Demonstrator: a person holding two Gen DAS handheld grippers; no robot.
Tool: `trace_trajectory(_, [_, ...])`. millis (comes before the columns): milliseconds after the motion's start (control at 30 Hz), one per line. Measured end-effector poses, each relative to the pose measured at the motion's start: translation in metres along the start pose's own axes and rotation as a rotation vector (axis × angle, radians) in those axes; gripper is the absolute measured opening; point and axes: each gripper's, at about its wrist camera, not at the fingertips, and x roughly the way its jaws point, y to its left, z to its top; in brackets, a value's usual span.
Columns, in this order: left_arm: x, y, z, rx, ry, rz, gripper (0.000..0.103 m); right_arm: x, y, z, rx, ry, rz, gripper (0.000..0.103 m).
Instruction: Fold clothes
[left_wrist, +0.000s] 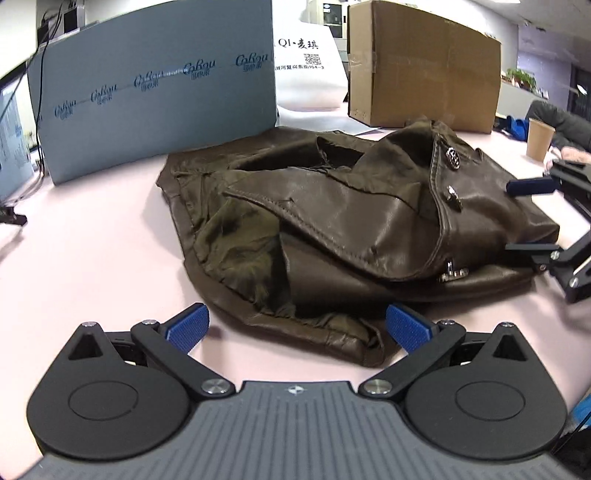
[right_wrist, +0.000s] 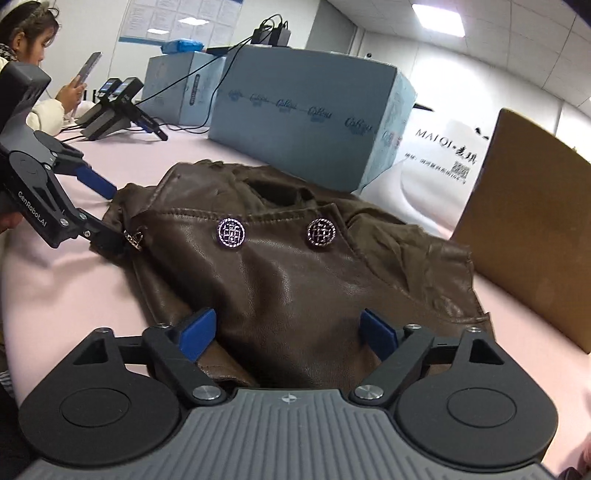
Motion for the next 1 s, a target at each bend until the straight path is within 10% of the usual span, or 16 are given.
trace_trajectory(200, [0.003, -0.009, -0.005, -0.032, -0.065, 0.012, 0.076, 0.005, -0.007, -0.002, 0.061, 0.026, -0.025, 0.03])
trace_trajectory(367, [-0.005, -0.018, -0.008, -0.063, -0.112, -0.009, 0.008, 0.002, -0.028, -0.006, 0.215, 0.01, -0.036, 0.011])
trace_trajectory(767, [-0.05, 0.02, -0.001, -0.147, -0.14, 0.051, 0.004, -0.043, -0.042, -0.003, 0.345, -0.179, -0.083, 0.007])
trace_trajectory(1000, [-0.069, 0.049, -0.012, -0.112, -0.012, 0.18, 0.005, -0.071, -0.05, 0.005, 0.354, -0.205, -0.125, 0.006])
